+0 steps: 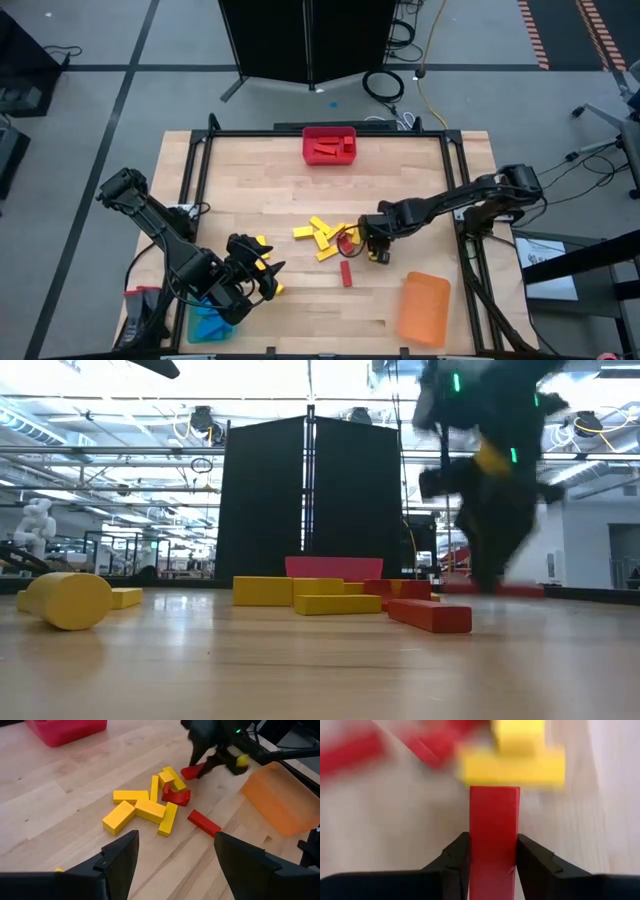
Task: Sort blocks
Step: Put the red block into the red bin
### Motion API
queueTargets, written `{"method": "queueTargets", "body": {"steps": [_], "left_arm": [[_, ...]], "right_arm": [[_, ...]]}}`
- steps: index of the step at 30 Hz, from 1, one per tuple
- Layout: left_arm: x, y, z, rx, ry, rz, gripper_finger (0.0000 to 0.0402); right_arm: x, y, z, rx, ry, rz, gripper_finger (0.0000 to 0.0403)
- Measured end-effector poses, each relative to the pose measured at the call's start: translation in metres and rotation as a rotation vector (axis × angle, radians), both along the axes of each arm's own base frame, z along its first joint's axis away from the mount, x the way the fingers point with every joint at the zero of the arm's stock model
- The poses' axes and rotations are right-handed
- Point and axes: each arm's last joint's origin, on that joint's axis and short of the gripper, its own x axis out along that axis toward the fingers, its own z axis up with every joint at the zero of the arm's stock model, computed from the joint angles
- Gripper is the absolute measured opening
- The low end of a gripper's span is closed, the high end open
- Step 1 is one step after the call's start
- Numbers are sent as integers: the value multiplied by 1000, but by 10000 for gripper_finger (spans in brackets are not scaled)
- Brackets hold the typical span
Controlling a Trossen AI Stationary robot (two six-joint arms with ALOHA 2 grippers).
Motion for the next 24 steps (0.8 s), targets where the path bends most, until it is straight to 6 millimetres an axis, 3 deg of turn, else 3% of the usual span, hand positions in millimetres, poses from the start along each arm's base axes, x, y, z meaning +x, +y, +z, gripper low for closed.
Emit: {"method": "queueTargets", "body": {"steps": [6, 9, 16, 24], "left_arm": [[0, 0, 0, 1, 1, 0, 264], [0, 0, 0, 1, 1, 0, 264], [0, 0, 0, -6, -5, 5, 264], [0, 0, 0, -8, -7, 6, 264]], "right_arm": [[22, -12, 53, -18, -59, 30, 108], [35, -27, 83, -59, -142, 51, 108], [59, -117, 112, -155, -257, -106, 108], [77, -216, 107, -213, -259, -266, 108]]}}
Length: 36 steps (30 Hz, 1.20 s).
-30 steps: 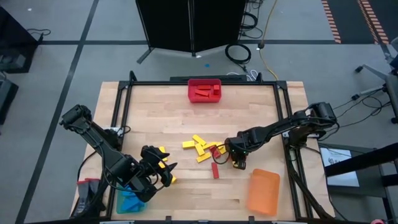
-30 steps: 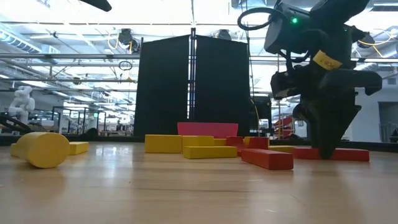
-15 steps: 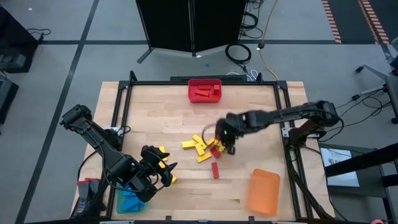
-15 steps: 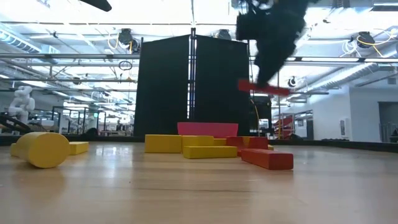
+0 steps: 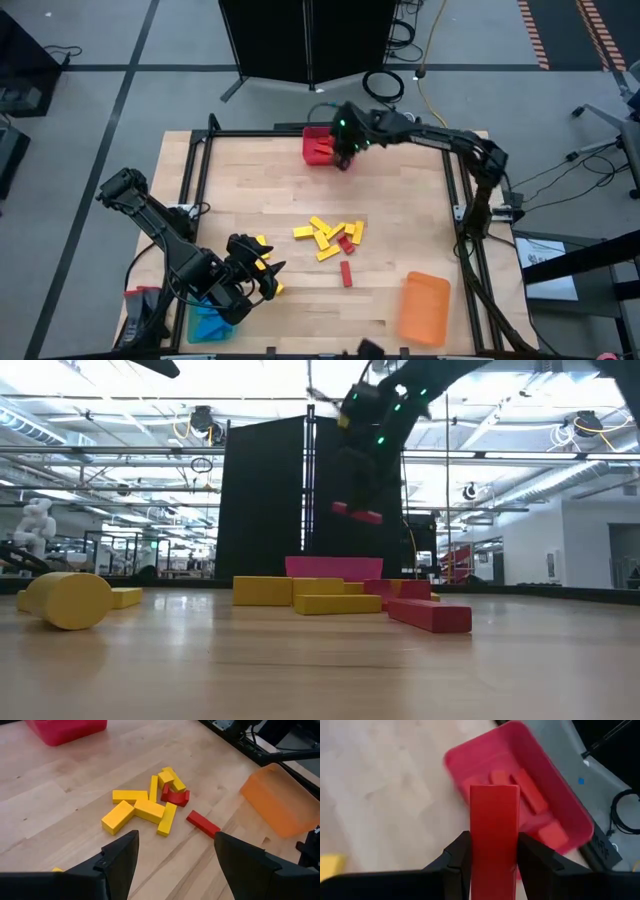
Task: Sort blocks
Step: Put the red block into the red bin
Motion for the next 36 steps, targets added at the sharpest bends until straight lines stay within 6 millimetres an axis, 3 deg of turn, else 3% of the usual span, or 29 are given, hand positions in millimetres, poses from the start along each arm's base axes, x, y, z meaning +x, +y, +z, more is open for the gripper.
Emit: {"method": "queueTargets", "body": {"steps": [5, 10, 20, 28, 33, 36], "left_arm": [[0, 0, 0, 1, 1, 0, 264], [0, 0, 0, 0, 1, 0, 264], [-1, 1, 0, 6, 7, 0, 264], [-2, 2, -1, 29, 33, -2, 264], [-3, 3, -2, 31, 41, -3, 264], [-3, 2, -2, 23, 49, -7, 264]], "right_arm": [[19, -39, -15, 40, -6, -19, 108], [37, -64, -38, 72, 30, -28, 108], [52, -74, -65, 117, 85, -37, 108], [47, -70, -45, 103, 54, -42, 257], [35, -58, -15, 175, 18, 5, 268], [27, -27, 13, 316, -16, 140, 250]]}}
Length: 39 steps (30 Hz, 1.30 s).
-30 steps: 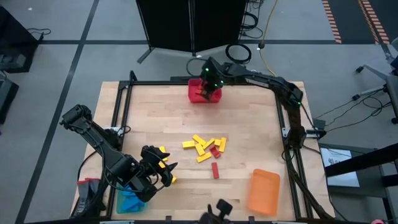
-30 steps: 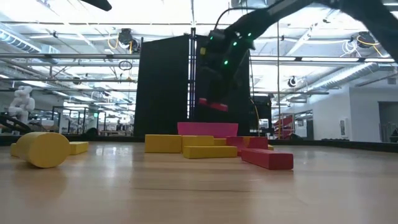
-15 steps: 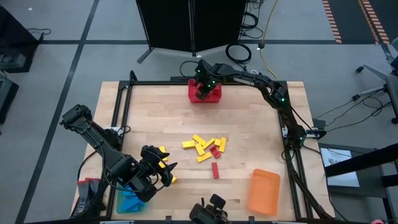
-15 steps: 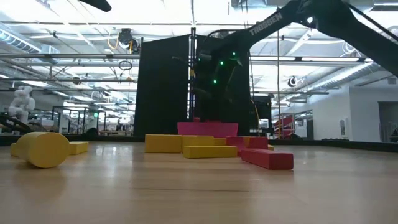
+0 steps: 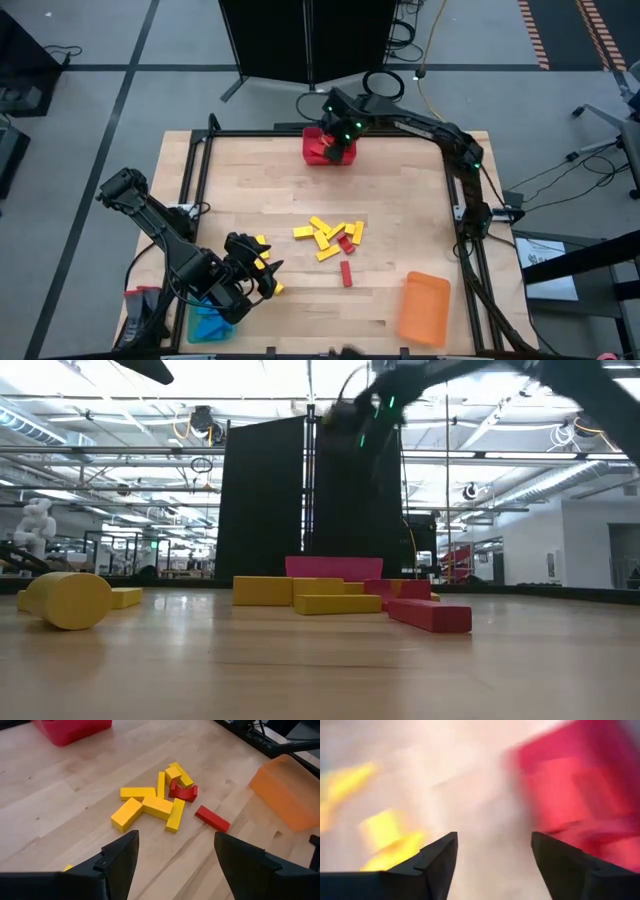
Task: Sort blocks
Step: Put the red block into the red bin
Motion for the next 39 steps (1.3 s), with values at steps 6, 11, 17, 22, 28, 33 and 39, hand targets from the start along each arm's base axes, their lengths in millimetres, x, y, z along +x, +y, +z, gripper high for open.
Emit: {"method": "queueTargets", "body": {"steps": [6, 11, 17, 22, 28, 33, 39], "left_arm": [[0, 0, 0, 11, 12, -8, 264], [-1, 0, 0, 25, 21, -22, 264], [-1, 0, 0, 22, 23, -25, 264], [-1, 0, 0, 20, 20, -25, 264], [-1, -1, -1, -10, 33, -31, 264], [0, -3, 0, -29, 21, -34, 264], [1, -3, 0, -30, 18, -33, 264]], "right_arm": [[-7, 98, 29, 53, 118, 269, 210], [-9, 184, -11, 83, 253, 428, 197], [-23, 229, -72, -37, 302, 320, 196], [-23, 231, -97, 10, 228, 223, 196], [-26, 239, -101, -53, 227, 381, 196], [-28, 258, -101, -155, 202, 616, 196], [-27, 270, -100, -255, 184, 671, 196]]}}
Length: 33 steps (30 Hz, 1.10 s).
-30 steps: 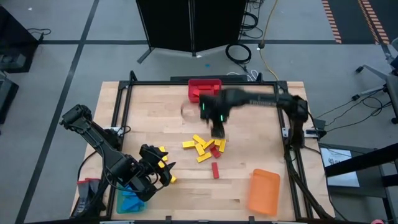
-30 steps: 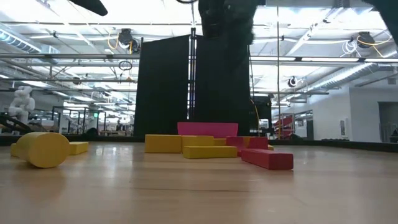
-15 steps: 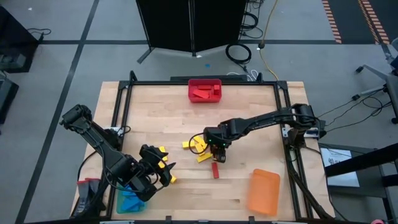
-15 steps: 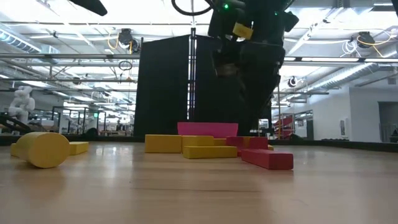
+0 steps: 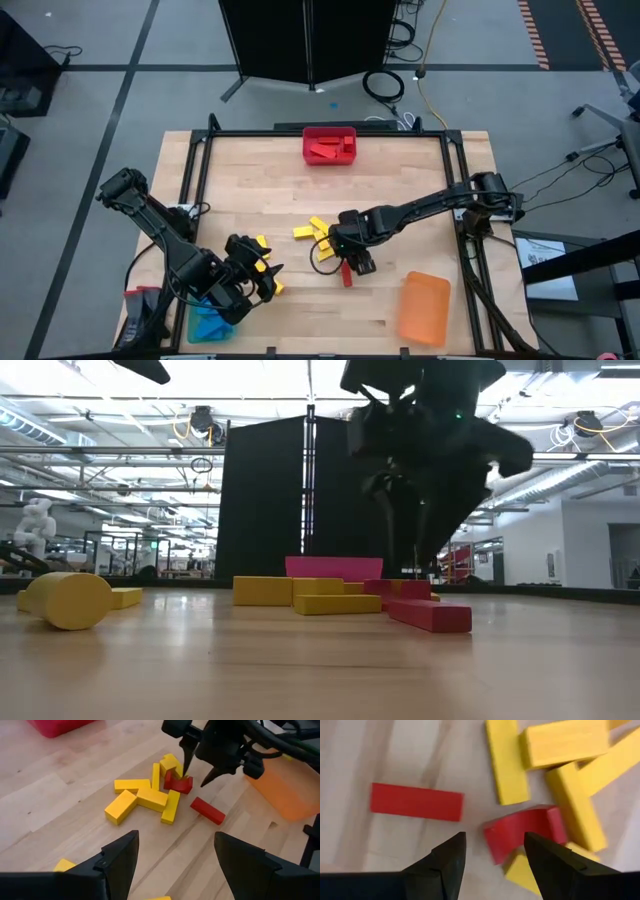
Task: Sort blocks
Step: Put the red block into the red bin
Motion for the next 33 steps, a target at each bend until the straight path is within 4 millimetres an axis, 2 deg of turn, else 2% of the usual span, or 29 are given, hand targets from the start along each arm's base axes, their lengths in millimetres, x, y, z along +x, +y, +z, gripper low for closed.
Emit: {"method": "queueTargets", "body": {"steps": [5, 14, 16, 20, 23, 26, 29, 33], "left_arm": [[0, 0, 0, 11, -8, 5, 264], [0, 0, 0, 12, -11, 7, 264], [0, 0, 0, 8, -10, 5, 264], [0, 0, 0, 5, -8, 4, 264], [0, 0, 0, 5, -7, 3, 264], [0, 0, 0, 5, -6, 3, 264], [0, 0, 0, 5, -3, 2, 264], [0, 0, 0, 6, -3, 3, 264]], "right_arm": [[3, -3, -5, -40, -9, 1, 196], [11, -2, -40, -60, 82, 6, 186], [12, -2, -43, -65, 89, 1, 155], [12, -2, -44, -83, 84, -11, 38], [12, -3, -44, -86, 92, -40, 26], [12, -3, -35, -85, 105, -55, 26], [8, -1, -16, -61, 138, -48, 24], [10, -1, 33, -51, 40, -10, 19]]}}
